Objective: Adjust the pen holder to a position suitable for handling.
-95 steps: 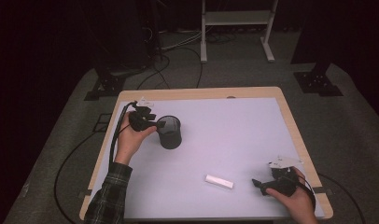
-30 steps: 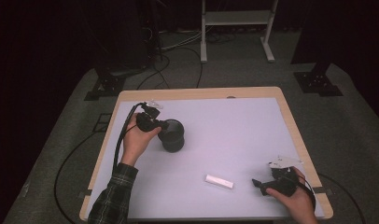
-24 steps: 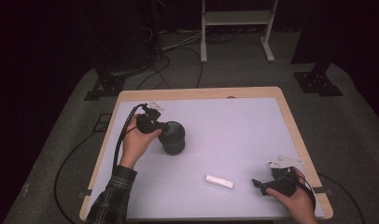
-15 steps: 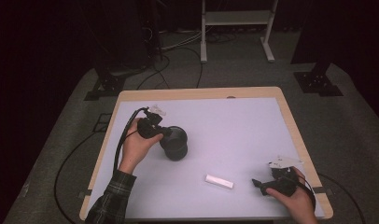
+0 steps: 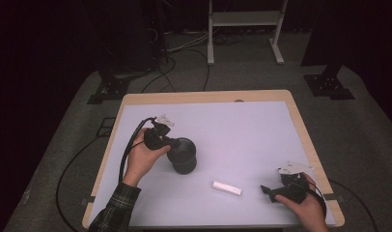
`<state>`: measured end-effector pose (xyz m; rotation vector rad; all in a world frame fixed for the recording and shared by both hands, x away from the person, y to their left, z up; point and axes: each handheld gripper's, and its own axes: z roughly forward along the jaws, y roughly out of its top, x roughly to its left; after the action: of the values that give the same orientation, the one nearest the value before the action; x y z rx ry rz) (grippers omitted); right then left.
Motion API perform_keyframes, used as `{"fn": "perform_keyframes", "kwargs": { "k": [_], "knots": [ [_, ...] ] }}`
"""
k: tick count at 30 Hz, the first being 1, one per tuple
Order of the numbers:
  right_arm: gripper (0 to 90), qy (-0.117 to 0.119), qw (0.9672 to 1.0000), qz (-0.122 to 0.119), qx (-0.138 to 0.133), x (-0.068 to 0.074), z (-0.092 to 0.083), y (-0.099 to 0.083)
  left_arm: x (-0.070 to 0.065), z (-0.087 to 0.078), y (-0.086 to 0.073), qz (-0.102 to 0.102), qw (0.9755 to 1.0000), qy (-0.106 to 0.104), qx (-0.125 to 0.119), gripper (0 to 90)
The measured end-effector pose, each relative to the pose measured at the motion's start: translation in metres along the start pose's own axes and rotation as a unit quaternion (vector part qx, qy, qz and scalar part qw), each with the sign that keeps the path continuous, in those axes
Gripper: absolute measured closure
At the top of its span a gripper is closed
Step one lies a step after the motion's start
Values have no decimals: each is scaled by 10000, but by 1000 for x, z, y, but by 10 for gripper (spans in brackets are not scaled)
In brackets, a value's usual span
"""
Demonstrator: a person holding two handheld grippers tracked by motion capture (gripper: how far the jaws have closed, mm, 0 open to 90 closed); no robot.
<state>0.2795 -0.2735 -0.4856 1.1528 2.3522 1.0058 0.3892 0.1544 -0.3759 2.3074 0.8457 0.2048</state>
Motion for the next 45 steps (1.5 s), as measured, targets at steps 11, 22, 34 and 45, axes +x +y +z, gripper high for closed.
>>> {"fn": "perform_keyframes", "kwargs": {
  "k": [11,22,34,45],
  "knots": [
    [36,-1,10000,-10,-7,0,0,0,-15,9,-2,71,9996,-268,64,825],
    [36,-4,10000,1,-9,0,0,0,-17,22,-3,32,9991,-403,150,825],
    [36,-4,10000,4,-7,0,0,0,-14,24,-3,53,9995,-287,110,774],
    [36,-5,10000,-2,-10,0,0,0,-10,12,-9,-5,9997,-177,-172,340]
  ]
}}
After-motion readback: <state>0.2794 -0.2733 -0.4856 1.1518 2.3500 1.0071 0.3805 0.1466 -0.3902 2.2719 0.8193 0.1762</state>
